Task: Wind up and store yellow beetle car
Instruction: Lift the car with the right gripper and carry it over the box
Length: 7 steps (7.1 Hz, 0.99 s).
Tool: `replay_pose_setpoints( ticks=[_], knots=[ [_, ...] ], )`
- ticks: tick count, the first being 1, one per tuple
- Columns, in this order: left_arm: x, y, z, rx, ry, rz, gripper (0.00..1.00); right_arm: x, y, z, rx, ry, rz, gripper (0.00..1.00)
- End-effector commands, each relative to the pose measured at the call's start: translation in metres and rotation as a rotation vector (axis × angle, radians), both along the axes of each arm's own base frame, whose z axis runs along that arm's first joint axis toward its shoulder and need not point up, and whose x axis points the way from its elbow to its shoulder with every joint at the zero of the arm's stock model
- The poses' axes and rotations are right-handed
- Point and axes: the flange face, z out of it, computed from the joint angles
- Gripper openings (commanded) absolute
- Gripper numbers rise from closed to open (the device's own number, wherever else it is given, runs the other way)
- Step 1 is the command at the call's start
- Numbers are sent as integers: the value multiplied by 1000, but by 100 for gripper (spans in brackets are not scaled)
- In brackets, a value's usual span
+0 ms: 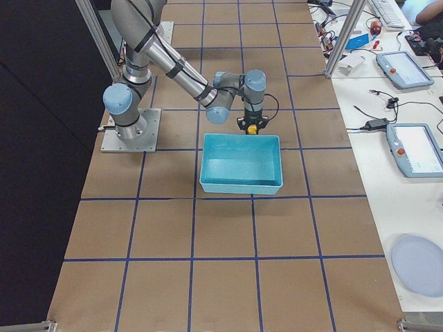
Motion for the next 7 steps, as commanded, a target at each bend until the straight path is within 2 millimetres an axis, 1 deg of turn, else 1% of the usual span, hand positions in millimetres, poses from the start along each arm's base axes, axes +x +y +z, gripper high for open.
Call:
replay_pose_setpoints(
  ticks=[1, 2, 3, 4, 5, 6, 7],
  knots=[
    [-1, 3, 1, -1, 6, -1, 100, 1, -3, 5, -13, -13, -43, 6],
    [-1, 4, 0, 0, 3, -1, 100, 6, -7, 19, -39, -15, -119, 6],
    [-1, 4, 0, 0, 1, -1, 100, 8, -25, 50, -92, -60, -195, 6],
    [-1, 4, -1, 3, 0, -1, 100, 10, -38, 95, -37, -133, -216, 6],
    [-1, 4, -1, 3, 0, -1, 100, 5, -56, 137, -66, -133, -240, 6],
    [0, 5, 1, -1, -2, 0, 100, -2, -64, 166, -69, -118, -247, 6],
    [-1, 8, 2, 7, -5, 0, 100, -16, -58, 189, -75, -104, -294, 5]
  ],
)
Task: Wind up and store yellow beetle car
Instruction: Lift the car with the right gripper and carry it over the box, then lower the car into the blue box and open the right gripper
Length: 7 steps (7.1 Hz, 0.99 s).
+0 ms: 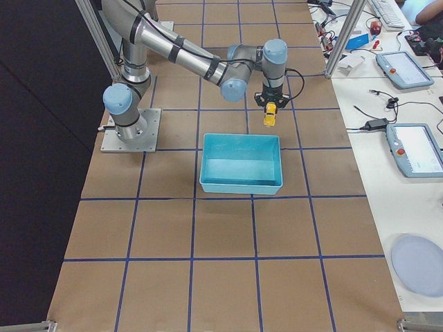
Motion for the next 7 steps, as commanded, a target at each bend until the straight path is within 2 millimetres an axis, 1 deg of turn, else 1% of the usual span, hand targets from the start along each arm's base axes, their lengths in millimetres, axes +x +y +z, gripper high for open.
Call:
replay_pose_setpoints(
  ticks=[1, 2, 3, 4, 5, 6, 7],
  knots=[
    [-2, 5, 6, 10, 8, 11, 100, -49, 25, 35, 79, 10, -238, 4],
    [-8, 9, 11, -1, 16, 2, 100, -81, 47, 34, 117, -19, -456, 3],
    [-10, 3, -4, 24, 18, -13, 100, -123, 67, 21, 141, -33, -606, 2],
    [-9, 3, -6, 35, 14, -4, 100, -155, 87, 3, 172, -54, -801, 1],
    [-1, -2, 4, 6, 19, 5, 100, -171, 103, -26, 166, -72, -971, 1],
    [2, -5, 6, -7, 0, 1, 100, -172, 122, -66, 132, -76, -1123, 1],
    [9, -7, 10, -17, 1, 5, 100, -165, 134, -98, 48, -70, -1153, 2]
  ],
)
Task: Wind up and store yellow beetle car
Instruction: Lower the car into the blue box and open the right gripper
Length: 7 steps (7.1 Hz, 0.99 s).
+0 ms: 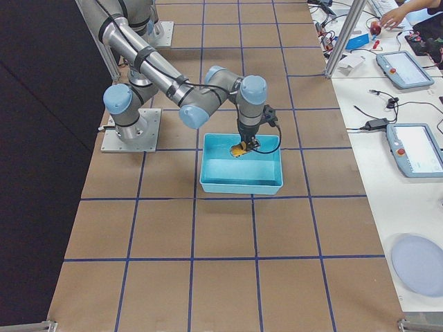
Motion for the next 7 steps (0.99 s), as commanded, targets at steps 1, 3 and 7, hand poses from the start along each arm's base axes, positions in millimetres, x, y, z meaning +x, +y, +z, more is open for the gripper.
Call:
replay_pose_setpoints(
  ticks=[1, 3, 7],
  knots=[
    [7, -3, 2, -7, -4, 9, 100, 4, 24, -56, -76, 52, -127, 3],
    [9, -4, -7, 9, -7, 8, 100, -6, 30, -65, -33, 82, -270, 8],
    [8, -4, -10, 16, -5, 6, 100, -8, 24, -71, -32, 59, -285, 100]
  ],
)
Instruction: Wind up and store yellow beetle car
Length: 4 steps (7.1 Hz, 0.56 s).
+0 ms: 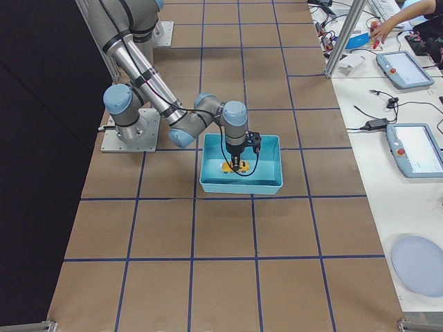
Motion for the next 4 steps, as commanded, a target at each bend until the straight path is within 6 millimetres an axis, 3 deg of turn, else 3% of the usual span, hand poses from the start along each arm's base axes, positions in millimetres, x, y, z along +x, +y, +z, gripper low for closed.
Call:
replay_pose_setpoints(
  ticks=[1, 3, 4],
  knots=[
    [-1, 2, 2, -5, 0, -5, 100, -1, -9, 18, -36, 16, 2, 100],
    [-1, 1, 8, -19, 0, -6, 100, -11, -26, 73, -62, 41, 7, 100],
    [-2, 0, 5, -13, 2, -8, 100, 5, -30, 114, -61, 39, 23, 100]
  ],
)
